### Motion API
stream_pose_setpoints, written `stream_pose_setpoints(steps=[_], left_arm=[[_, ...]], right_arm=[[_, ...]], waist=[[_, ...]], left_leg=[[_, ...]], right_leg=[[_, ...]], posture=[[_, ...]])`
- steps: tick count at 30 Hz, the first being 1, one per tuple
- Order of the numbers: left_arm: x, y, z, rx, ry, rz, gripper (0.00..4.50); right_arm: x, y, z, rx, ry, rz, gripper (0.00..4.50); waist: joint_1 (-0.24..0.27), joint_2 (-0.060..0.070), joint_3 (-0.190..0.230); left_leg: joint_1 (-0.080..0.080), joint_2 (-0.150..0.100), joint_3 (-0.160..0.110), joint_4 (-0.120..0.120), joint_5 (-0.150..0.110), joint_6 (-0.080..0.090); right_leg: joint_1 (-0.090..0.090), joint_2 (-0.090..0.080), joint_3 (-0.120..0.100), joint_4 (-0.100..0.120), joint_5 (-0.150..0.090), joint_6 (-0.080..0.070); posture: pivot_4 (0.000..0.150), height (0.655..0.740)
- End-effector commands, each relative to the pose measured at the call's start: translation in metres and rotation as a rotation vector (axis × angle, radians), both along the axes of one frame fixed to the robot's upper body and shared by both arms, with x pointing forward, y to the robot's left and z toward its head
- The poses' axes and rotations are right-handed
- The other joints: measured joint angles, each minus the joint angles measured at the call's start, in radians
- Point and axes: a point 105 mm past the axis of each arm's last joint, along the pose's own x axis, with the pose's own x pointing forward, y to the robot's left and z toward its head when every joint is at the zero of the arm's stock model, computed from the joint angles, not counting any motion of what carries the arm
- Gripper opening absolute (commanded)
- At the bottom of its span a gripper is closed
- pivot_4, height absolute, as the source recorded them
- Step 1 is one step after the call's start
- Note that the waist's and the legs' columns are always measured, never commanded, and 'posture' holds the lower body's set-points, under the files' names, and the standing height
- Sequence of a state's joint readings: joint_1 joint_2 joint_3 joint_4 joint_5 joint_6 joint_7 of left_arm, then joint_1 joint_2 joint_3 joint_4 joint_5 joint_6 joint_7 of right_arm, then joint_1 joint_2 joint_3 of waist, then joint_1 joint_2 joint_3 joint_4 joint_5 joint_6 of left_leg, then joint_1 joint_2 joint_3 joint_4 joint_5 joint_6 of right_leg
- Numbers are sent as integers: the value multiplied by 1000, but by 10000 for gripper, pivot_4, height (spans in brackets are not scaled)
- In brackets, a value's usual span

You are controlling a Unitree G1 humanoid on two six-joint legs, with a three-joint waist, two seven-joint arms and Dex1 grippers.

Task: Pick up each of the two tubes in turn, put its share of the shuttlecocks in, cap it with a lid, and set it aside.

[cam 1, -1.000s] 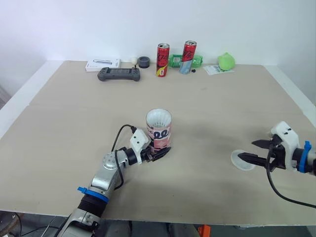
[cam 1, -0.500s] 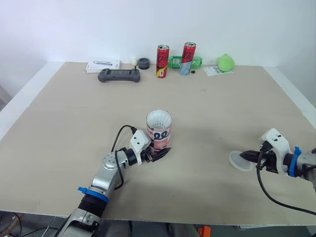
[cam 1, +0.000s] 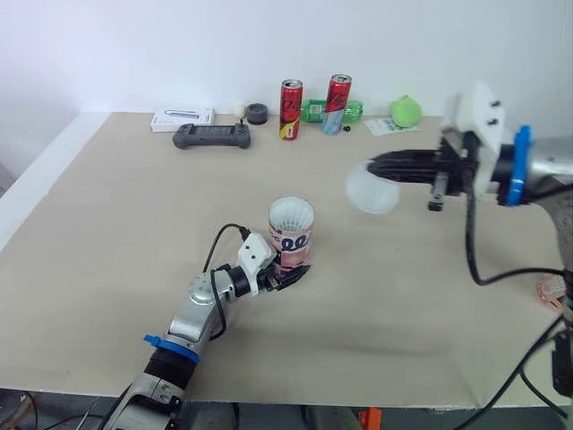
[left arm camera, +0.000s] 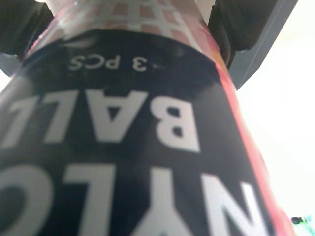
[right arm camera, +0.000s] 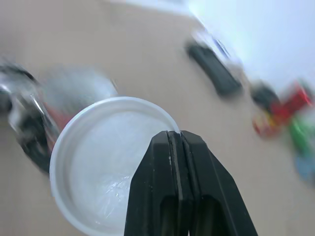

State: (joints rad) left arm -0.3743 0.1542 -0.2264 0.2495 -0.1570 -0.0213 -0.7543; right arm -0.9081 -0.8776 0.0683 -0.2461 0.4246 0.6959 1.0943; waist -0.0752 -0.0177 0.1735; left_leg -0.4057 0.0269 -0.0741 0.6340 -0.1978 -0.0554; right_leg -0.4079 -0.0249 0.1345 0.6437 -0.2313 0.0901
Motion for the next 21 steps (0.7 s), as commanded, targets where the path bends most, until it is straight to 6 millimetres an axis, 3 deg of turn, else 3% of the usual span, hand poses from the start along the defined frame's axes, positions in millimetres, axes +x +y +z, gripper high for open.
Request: stream_pose_setpoints(steps=[1, 7, 14, 21], left_arm=[[0, 3, -17, 41, 60, 17, 32497], [-1, 1, -18, 38, 60, 24, 32497], [-5, 1, -19, 36, 62, 24, 32497], [-5, 2, -20, 41, 64, 29, 32497]], right_arm=[[1, 35, 5, -77, -74, 108, 717], [13, 60, -8, -207, -119, 155, 717], [18, 59, -18, -291, -127, 151, 717], [8, 67, -22, -306, -124, 200, 717]], waist=[[1, 1, 0], [9, 1, 0], [6, 1, 0], [4, 1, 0]], left_leg=[[0, 0, 0, 0, 0, 0], [-1, 0, -2, -2, 0, -1], [-1, 0, -2, -2, -1, -1], [1, 0, -2, -6, 0, 0]], right_leg=[[0, 0, 0, 0, 0, -1], [0, 0, -1, 0, -2, -2], [0, 1, -1, 0, -2, -3], [-1, 1, -1, 0, -2, -2]], posture=[[1500, 7400], [1500, 7400], [1500, 7400], [1500, 7400]])
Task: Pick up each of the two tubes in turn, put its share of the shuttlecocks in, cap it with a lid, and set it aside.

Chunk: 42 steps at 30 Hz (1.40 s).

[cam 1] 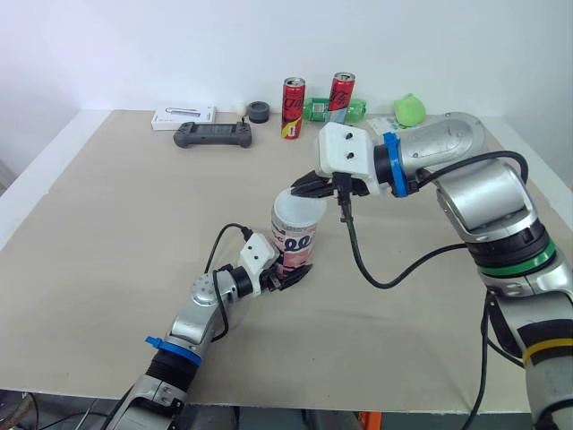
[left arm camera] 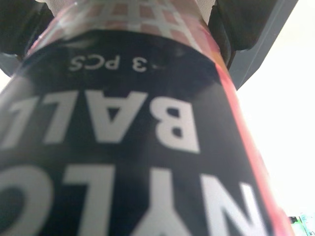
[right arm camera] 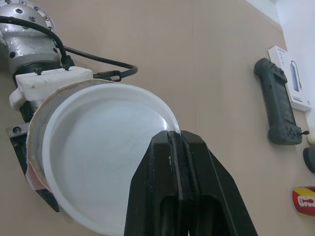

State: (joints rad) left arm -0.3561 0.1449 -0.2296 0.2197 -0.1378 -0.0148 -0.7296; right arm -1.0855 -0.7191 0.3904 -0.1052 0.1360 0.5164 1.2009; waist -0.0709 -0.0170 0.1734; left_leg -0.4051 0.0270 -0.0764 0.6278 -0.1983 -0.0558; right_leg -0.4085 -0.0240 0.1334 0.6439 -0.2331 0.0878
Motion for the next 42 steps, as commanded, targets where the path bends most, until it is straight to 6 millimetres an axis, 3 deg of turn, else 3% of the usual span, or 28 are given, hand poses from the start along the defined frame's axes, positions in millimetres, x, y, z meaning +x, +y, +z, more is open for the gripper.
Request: stream_pose_setpoints(steps=[1, 9, 24, 42], left_arm=[[-3, 4, -20, 39, 73, 12, 32497], [-2, 4, -20, 43, 71, 14, 32497], [-1, 7, -20, 52, 63, 31, 32497], [1, 9, -19, 60, 59, 30, 32497]], right_arm=[[-11, 10, 10, 4, -46, 56, 717], [-11, 19, 6, 11, -61, 66, 717], [-11, 9, -14, -91, -90, 62, 717], [-6, 1, 5, -126, -191, 33, 717]], waist=[[-1, 0, 0], [-1, 0, 0], [-1, 0, 0], [-1, 0, 0]], left_leg=[[0, 0, 0, 0, 0, 0], [1, 0, 0, 0, 0, 0], [1, 0, 0, -1, 0, 0], [1, 0, 0, -1, 0, 0]], right_leg=[[0, 0, 0, 0, 0, 0], [0, 0, 0, 0, 0, 0], [0, 0, 0, 0, 0, 0], [0, 0, 0, 0, -1, -2]], posture=[[1500, 7400], [1500, 7400], [1500, 7400], [1500, 7400]])
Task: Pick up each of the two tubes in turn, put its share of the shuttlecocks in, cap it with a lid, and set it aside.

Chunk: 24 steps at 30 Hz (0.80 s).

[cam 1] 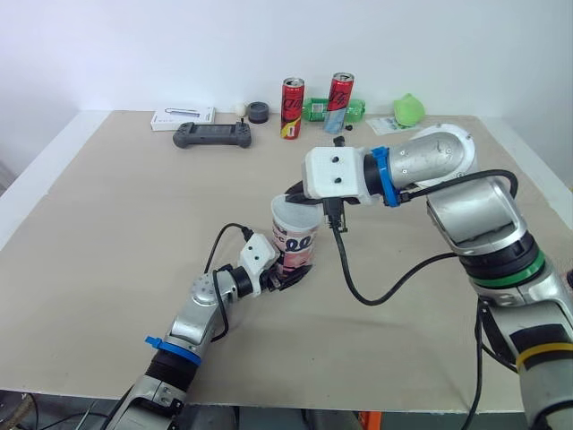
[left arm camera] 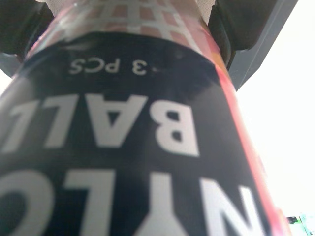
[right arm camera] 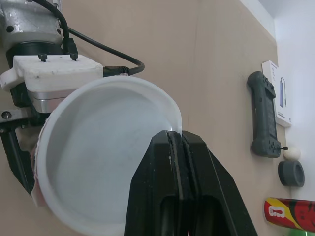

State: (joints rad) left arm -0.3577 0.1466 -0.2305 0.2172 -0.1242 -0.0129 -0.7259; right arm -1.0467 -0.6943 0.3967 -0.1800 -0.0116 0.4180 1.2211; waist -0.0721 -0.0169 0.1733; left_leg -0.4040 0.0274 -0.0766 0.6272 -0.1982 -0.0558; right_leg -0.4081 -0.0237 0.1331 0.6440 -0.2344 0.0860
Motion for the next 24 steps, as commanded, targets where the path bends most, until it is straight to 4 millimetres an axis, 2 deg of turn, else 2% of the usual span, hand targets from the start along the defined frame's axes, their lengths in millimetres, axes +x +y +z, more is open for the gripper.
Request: stream_pose_setpoints(steps=[1, 9, 24], left_arm=[[0, 9, -19, 45, 65, 27, 32497], [0, 8, -18, 45, 64, 27, 32497], [1, 7, -17, 47, 60, 26, 32497]], right_arm=[[1, -6, 10, -31, -46, -19, 717], [-3, -2, 8, -38, -43, 2, 717], [-11, 9, -9, -21, 31, 35, 717]], waist=[[0, 0, 0], [0, 0, 0], [0, 0, 0]], left_leg=[[0, 0, 0, 0, 0, 0], [0, 0, 0, 0, 0, 0], [0, 0, 0, 0, 0, 0]], right_leg=[[0, 0, 0, 0, 0, 0], [0, 0, 0, 0, 0, 0], [0, 0, 0, 0, 0, 0]], posture=[[1500, 7400], [1500, 7400], [1500, 7400]])
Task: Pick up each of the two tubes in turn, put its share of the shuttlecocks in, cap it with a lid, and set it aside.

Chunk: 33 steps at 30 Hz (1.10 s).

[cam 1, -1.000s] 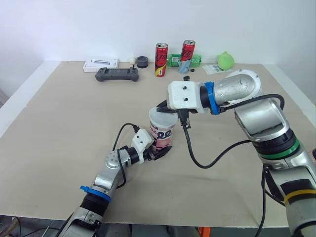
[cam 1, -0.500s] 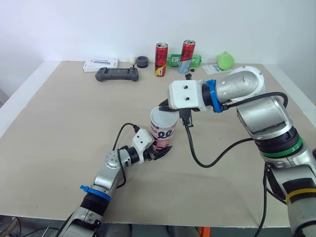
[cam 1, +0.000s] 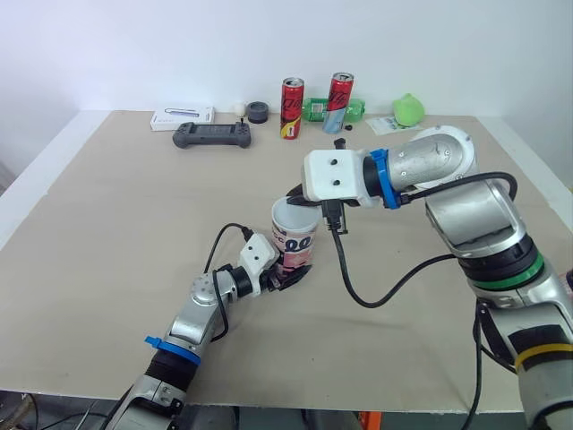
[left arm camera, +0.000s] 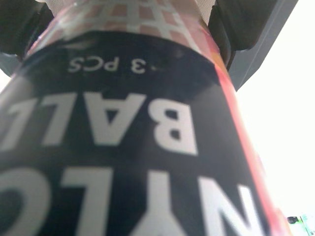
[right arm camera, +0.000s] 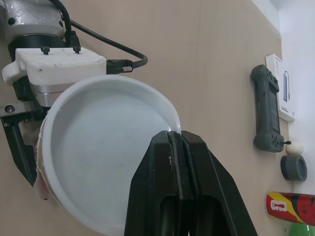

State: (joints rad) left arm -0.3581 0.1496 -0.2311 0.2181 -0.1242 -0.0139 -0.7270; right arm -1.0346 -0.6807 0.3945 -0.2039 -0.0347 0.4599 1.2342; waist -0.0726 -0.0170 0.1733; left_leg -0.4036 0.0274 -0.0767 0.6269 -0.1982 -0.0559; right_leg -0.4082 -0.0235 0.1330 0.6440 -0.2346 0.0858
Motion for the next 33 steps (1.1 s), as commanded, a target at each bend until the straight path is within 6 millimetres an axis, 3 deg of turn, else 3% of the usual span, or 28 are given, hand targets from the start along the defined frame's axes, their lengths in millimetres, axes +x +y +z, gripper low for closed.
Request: stream_pose_setpoints(steps=[1, 16, 22, 33], left_arm=[[1, 7, -17, 45, 60, 26, 32497], [0, 8, -18, 47, 61, 29, 32497], [-1, 9, -18, 49, 60, 32, 32497], [-1, 9, -18, 53, 61, 26, 32497]], right_arm=[[-10, 9, -7, -11, 20, 53, 717], [-4, 15, -13, 52, 38, 34, 717], [-3, 12, -33, 104, 94, 6, 717], [-5, 13, -37, 185, 106, -17, 717]], waist=[[0, 0, 0], [-2, 0, 0], [-4, -2, -4], [-4, -3, -7]], left_leg=[[0, 0, 0, 0, 0, 0], [1, 0, 0, -1, 0, 0], [3, 1, 0, -1, 0, 0], [7, 1, 0, -5, 0, 0]], right_leg=[[0, 0, 0, 0, 0, 0], [0, 0, 0, 0, 0, 0], [1, 1, 0, 0, 0, 0], [2, 1, 0, 0, -1, -1]], posture=[[1500, 7400], [1500, 7400], [1500, 7400], [1500, 7400]])
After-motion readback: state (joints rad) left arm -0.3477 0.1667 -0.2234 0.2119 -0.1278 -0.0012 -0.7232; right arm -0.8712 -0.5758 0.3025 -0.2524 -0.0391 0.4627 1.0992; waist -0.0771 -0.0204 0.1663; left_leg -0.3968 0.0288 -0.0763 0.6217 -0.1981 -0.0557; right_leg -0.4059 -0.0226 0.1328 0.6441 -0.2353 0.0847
